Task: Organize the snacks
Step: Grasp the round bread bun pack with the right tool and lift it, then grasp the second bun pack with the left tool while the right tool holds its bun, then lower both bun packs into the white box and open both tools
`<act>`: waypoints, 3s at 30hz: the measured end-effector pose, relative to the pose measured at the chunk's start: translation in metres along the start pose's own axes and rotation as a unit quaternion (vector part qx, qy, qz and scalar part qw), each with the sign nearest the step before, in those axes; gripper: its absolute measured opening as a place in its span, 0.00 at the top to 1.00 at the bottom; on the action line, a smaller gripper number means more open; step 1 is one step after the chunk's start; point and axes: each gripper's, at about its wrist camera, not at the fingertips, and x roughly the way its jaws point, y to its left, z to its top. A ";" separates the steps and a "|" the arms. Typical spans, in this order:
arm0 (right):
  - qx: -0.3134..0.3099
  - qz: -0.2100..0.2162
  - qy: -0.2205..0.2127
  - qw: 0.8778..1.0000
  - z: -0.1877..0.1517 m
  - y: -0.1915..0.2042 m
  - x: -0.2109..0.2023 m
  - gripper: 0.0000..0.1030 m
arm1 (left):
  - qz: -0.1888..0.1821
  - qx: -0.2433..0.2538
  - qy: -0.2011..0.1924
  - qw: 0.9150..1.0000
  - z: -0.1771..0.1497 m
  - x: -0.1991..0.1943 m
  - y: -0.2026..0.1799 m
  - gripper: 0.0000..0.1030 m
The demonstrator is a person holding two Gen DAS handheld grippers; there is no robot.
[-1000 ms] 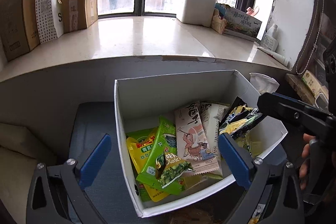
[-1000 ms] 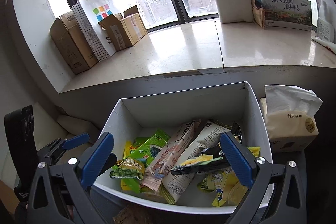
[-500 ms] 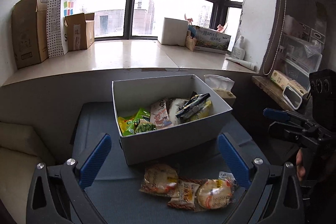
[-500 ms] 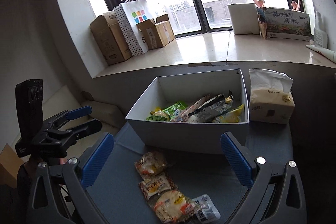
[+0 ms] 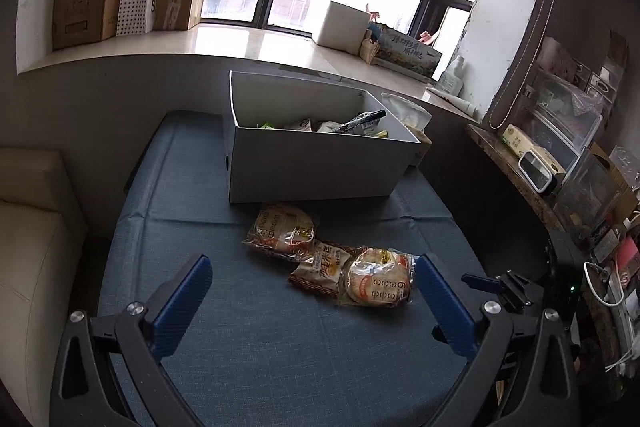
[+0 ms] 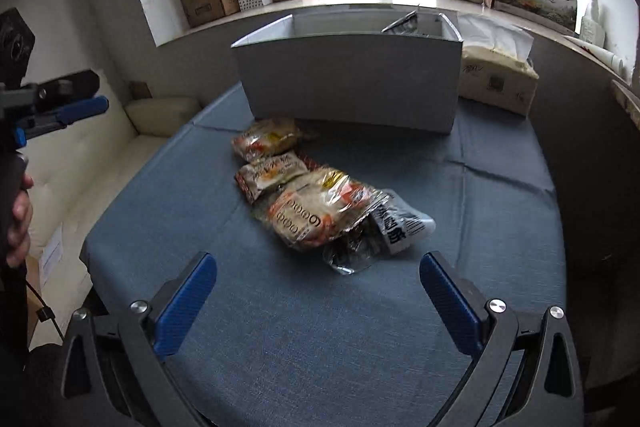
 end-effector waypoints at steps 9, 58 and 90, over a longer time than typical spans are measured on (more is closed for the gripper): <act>-0.124 -0.029 0.012 0.992 0.023 0.012 0.050 0.00 | -0.006 0.006 0.008 1.000 -0.007 0.001 0.001 0.00; 0.094 0.049 -0.108 0.988 -0.011 -0.043 -0.059 0.21 | 0.066 0.124 0.148 0.979 0.018 0.226 -0.003 0.03; 0.028 0.036 -0.137 0.990 0.101 -0.023 -0.023 0.21 | -0.004 0.093 -0.041 0.995 0.083 0.064 -0.029 0.26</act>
